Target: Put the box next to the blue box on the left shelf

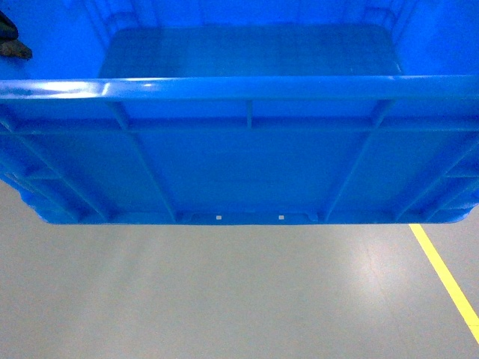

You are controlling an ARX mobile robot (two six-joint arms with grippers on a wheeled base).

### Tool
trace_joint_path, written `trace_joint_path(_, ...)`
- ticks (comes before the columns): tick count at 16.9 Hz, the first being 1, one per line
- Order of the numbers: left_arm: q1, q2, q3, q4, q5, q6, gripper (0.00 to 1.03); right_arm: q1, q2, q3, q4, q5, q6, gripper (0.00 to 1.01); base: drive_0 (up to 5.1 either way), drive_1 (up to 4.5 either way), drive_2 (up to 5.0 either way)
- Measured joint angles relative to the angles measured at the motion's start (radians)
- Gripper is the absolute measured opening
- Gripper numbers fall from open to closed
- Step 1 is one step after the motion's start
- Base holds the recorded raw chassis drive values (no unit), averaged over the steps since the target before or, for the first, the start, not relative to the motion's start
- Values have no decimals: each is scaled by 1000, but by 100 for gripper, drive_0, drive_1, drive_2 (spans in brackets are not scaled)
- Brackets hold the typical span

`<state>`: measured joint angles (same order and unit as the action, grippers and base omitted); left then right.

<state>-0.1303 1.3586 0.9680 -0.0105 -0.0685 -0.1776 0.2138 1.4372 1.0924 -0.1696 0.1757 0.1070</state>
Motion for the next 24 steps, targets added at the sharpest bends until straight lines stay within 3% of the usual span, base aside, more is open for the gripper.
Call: trace_joint_path(24,0,0,0,2,1,0,20,0,0,0,1,0,0,22,0,433,-434)
